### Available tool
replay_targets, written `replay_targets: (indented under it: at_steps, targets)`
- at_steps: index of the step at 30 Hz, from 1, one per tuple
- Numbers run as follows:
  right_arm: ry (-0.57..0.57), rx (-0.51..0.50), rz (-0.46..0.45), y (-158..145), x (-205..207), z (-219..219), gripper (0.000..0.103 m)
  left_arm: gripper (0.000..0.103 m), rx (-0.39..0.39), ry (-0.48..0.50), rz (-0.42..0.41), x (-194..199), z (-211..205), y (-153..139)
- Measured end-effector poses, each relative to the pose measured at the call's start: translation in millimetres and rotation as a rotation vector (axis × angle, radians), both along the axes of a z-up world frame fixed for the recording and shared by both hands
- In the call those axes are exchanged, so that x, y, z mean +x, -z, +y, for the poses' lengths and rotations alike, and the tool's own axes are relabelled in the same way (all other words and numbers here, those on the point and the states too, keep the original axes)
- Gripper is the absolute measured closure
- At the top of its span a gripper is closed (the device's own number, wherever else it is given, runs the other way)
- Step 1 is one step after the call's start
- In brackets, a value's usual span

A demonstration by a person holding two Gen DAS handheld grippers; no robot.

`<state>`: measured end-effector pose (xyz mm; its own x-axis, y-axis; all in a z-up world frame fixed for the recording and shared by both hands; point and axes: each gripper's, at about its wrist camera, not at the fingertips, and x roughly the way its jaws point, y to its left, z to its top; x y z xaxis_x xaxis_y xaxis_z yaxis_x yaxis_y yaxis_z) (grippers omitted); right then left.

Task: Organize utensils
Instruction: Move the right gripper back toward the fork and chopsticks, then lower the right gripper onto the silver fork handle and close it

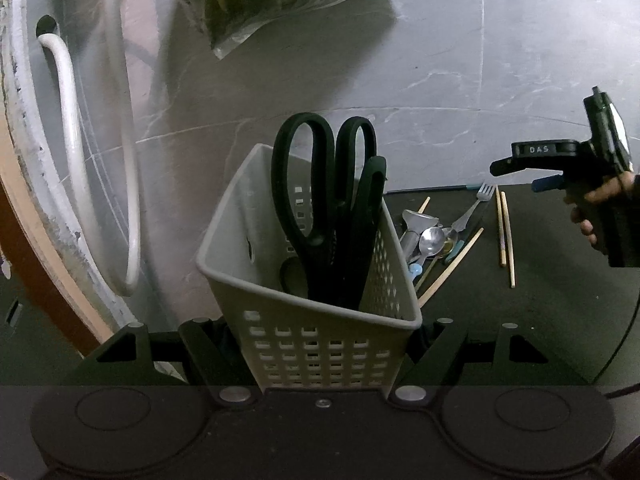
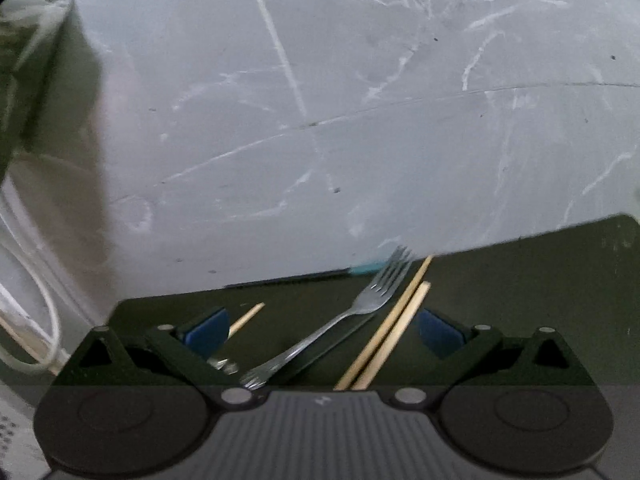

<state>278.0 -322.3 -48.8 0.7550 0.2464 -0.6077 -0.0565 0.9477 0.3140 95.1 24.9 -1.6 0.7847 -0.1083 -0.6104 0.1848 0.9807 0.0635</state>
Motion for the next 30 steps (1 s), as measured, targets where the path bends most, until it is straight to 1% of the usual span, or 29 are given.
replay_targets:
  at_steps: [4,7,9,14,19,21,25,30]
  targets:
    - [-0.036,-0.073,-0.033,8.2,19.4,-9.1,0.0,0.026,-0.001,-0.018,0.007,0.2,-0.7,-0.4]
    - [-0.106,-0.134,-0.073,10.9,30.8,-10.0,0.0,0.026,0.001,-0.032,0.013,0.5,-1.6,-0.5]
    - [-0.143,-0.154,-0.083,10.7,37.5,-10.0,0.0,0.026,0.0,-0.041,0.016,0.5,-2.3,-0.8]
    - [-0.172,-0.137,-0.06,18.0,56.0,-16.3,0.0,0.026,-0.001,-0.061,0.021,1.8,-4.6,-1.6]
    - [-0.195,-0.137,-0.034,26.1,68.2,-18.4,0.004,0.026,-0.003,-0.074,0.023,1.5,-7.0,-2.0]
    - [-0.201,-0.139,-0.022,29.8,74.0,-18.1,0.01,0.026,-0.001,-0.079,0.023,1.3,-8.2,-2.2]
    - [-0.199,-0.147,0.009,35.3,79.7,-21.0,0.017,0.026,0.0,-0.086,0.023,1.6,-9.4,-2.1]
    - [-0.21,-0.178,0.029,39.7,82.0,-22.1,0.032,0.026,0.002,-0.092,0.024,1.5,-10.0,-2.7]
